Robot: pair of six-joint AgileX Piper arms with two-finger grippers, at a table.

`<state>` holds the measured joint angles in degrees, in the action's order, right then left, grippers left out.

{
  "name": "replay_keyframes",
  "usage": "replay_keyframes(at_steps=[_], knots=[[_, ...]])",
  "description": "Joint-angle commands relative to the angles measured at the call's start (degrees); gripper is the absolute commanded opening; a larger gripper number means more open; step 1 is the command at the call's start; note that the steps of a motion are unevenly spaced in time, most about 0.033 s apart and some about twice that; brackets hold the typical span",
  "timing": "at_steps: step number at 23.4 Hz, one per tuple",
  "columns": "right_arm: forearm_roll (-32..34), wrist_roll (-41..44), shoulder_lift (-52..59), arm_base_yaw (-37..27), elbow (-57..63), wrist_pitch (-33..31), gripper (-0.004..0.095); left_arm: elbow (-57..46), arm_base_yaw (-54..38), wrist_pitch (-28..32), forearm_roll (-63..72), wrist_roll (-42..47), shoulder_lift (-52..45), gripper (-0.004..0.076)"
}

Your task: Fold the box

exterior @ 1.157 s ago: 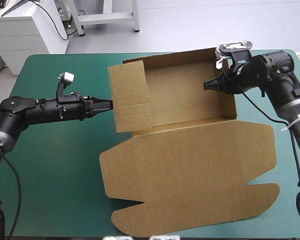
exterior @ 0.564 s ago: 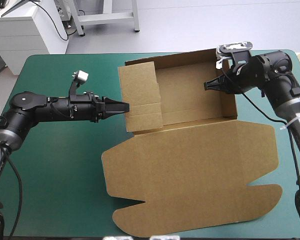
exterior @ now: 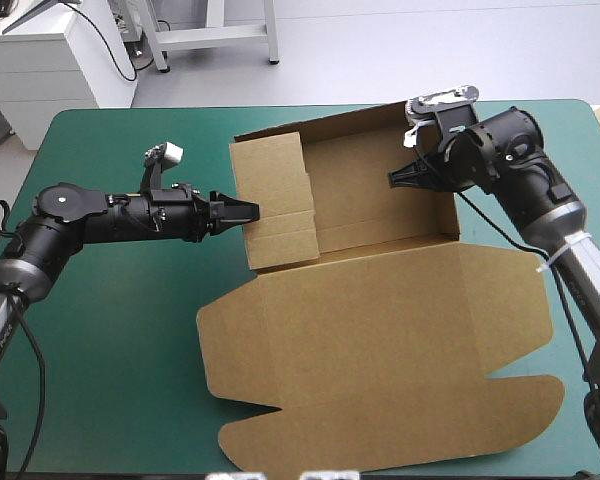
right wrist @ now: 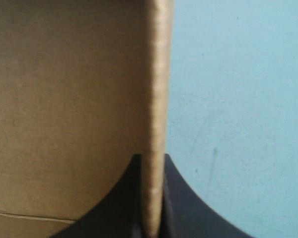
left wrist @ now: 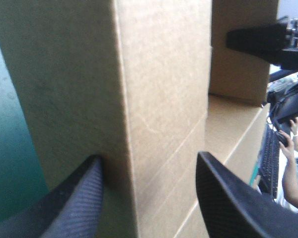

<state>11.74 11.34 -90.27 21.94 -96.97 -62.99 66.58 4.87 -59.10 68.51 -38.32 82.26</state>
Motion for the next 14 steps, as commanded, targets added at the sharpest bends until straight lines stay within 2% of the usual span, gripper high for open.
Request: replay_keyframes(at_steps=[1, 4, 9, 10, 11, 12, 13, 14], knots=[[6.54, 2.57, 2.2, 3.33, -2.35, 3.1, -0.0013, 1.82, 0.39, 2.23, 0.39, 2.26, -2.1, 0.0399], [10.96, 5.13, 2.2, 6.45, -4.35, 2.25, -0.0013, 1.82, 0.5, 4.83, -1.19, 3.24, -2.1, 0.0399], [14.17, 6.28, 2.2, 10.64, -10.47, -0.18, -0.0013, 1.82, 5.14, 15.54, -3.84, 6.1, -2.1, 0.0391], [15.02, 6.28, 2.2, 11.6, -11.98, -0.72, -0.0013, 1.82, 8.76, 21.49, -6.86, 8.67, -2.1, 0.0391], [15.69, 6.55, 2.2, 12.02, -12.56, -1.57, -0.0013, 1.82, 10.36, 23.93, -8.19, 9.56, -2.1, 0.0391], [18.49, 7.58, 2.2, 12.92, -13.26, -3.23, -0.0013, 1.82, 14.5, 30.13, -10.91, 12.84, -2.1, 0.0389], [19.49, 7.59, 2.2, 13.01, -13.39, -3.71, -0.0013, 1.82, 15.89, 33.38, -11.8, 14.17, -2.1, 0.0389], [21.37, 7.74, 2.2, 13.36, -13.5, -5.34, -0.0013, 1.82, 19.09, 39.62, -12.89, 16.14, -2.1, 0.0386]])
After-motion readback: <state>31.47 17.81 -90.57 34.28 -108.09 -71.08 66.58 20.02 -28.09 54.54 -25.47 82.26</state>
